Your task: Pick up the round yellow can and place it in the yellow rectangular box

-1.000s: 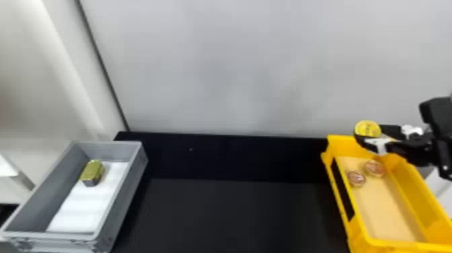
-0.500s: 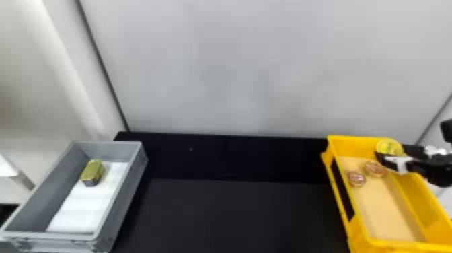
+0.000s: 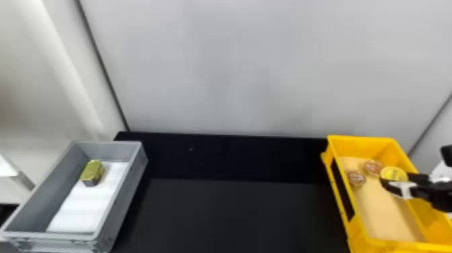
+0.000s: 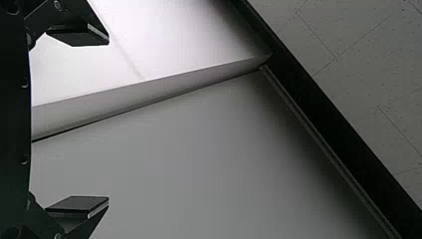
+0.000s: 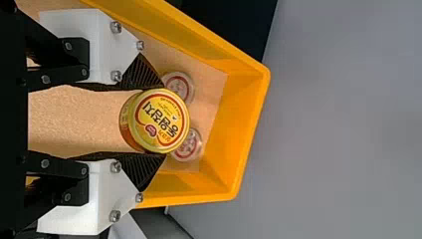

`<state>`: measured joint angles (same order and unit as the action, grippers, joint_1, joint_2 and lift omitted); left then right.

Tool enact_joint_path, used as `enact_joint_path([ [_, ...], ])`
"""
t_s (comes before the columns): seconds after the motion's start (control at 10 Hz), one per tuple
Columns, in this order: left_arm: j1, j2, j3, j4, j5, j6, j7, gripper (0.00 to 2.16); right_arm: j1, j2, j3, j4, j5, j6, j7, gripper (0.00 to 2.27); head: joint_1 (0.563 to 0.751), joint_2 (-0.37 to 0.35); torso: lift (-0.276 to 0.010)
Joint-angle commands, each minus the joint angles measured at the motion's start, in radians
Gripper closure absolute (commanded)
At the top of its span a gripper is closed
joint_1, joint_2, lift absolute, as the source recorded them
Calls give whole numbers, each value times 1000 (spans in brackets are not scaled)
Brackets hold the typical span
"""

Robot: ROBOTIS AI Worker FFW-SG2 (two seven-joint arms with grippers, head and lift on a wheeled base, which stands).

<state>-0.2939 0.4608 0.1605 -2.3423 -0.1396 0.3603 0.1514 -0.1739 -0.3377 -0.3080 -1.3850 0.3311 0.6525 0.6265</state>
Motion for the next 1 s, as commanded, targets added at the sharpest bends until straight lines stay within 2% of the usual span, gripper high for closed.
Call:
enact_joint_path([
  [0.0,1,1,-1,0,0,0,-3,140,10,3,15,49,-27,1,-14,704,663,54,-9],
  [0.9,-10,4,-12,0,0,5,-3,140,17,-1,10,169,-87,38,-40,704,663,54,-9],
])
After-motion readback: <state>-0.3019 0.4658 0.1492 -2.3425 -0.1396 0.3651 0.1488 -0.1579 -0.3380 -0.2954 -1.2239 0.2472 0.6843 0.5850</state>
